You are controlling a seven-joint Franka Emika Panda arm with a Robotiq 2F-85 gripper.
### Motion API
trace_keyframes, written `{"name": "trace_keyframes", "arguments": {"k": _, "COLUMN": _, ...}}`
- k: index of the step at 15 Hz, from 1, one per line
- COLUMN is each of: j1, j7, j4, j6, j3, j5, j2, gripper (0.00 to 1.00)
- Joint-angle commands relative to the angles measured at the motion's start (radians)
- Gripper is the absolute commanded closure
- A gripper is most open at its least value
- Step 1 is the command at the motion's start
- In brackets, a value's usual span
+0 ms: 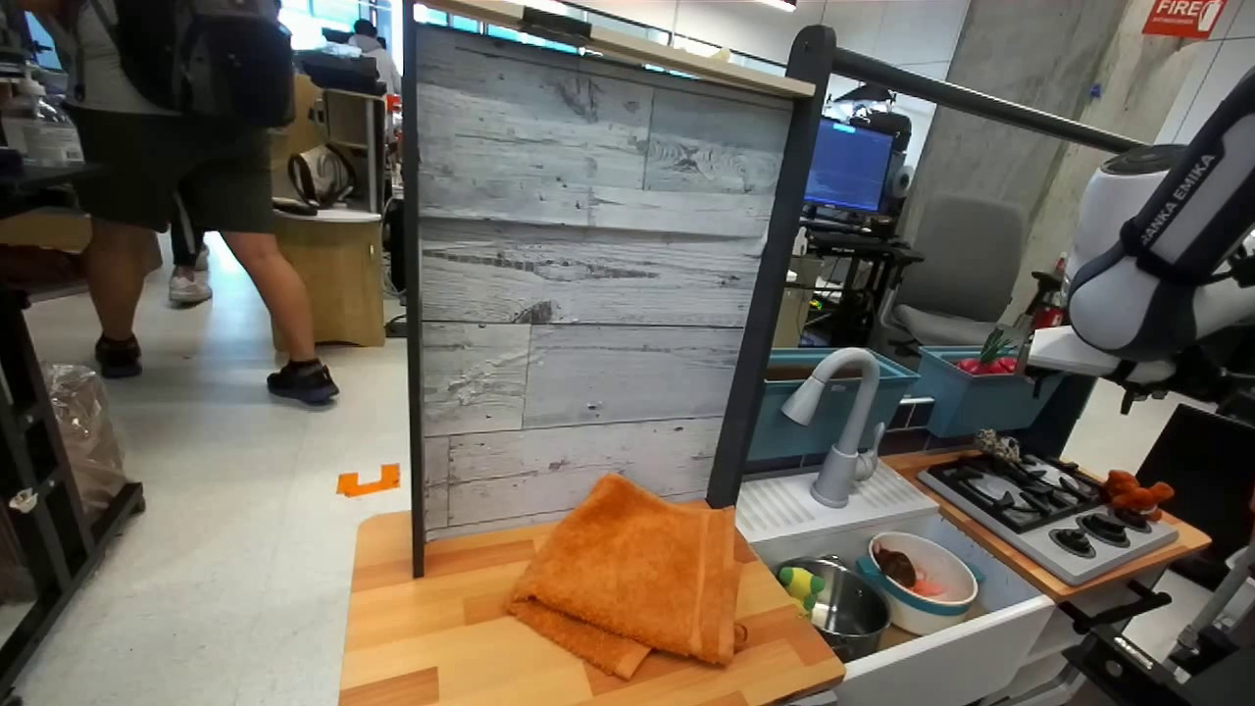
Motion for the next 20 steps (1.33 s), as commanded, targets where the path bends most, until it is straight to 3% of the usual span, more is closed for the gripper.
{"name": "trace_keyframes", "arguments": {"k": 1, "j1": 0.002, "j7": -0.006, "j4": 0.006, "j6": -0.007, "j3": 0.001, "j5": 0.007, "j2": 0.003, "gripper": 0.0}}
{"name": "trace_keyframes", "arguments": {"k": 3, "j1": 0.003, "j7": -0.033, "j4": 0.02, "j6": 0.026, "j3": -0.014, "j5": -0.024, "j2": 0.034, "gripper": 0.0}}
{"name": "trace_keyframes", "arguments": {"k": 4, "j1": 0.021, "j7": -0.051, "j4": 0.044, "j6": -0.023, "j3": -0.046, "j5": -0.058, "j2": 0.067, "gripper": 0.0}}
{"name": "trace_keyframes", "arguments": {"k": 8, "j1": -0.005, "j7": -0.074, "j4": 0.186, "j6": -0.27, "j3": -0.047, "j5": -0.117, "j2": 0.168, "gripper": 0.0}}
{"name": "trace_keyframes", "arguments": {"k": 12, "j1": -0.036, "j7": -0.106, "j4": 0.366, "j6": -0.43, "j3": -0.05, "j5": -0.232, "j2": 0.261, "gripper": 0.0}}
{"name": "trace_keyframes", "arguments": {"k": 13, "j1": -0.053, "j7": -0.08, "j4": 0.4, "j6": -0.414, "j3": -0.04, "j5": -0.234, "j2": 0.271, "gripper": 0.0}}
{"name": "trace_keyframes", "arguments": {"k": 14, "j1": -0.033, "j7": -0.068, "j4": 0.297, "j6": -0.383, "j3": -0.023, "j5": -0.229, "j2": 0.214, "gripper": 0.0}}
{"name": "trace_keyframes", "arguments": {"k": 17, "j1": -0.051, "j7": -0.069, "j4": 0.367, "j6": -0.39, "j3": -0.023, "j5": -0.232, "j2": 0.25, "gripper": 0.0}}
{"name": "trace_keyframes", "arguments": {"k": 18, "j1": -0.09, "j7": -0.146, "j4": 0.301, "j6": -0.283, "j3": 0.047, "j5": -0.209, "j2": 0.17, "gripper": 0.0}}
{"name": "trace_keyframes", "arguments": {"k": 20, "j1": -0.092, "j7": -0.178, "j4": 0.221, "j6": -0.187, "j3": 0.08, "j5": -0.201, "j2": 0.113, "gripper": 0.0}}
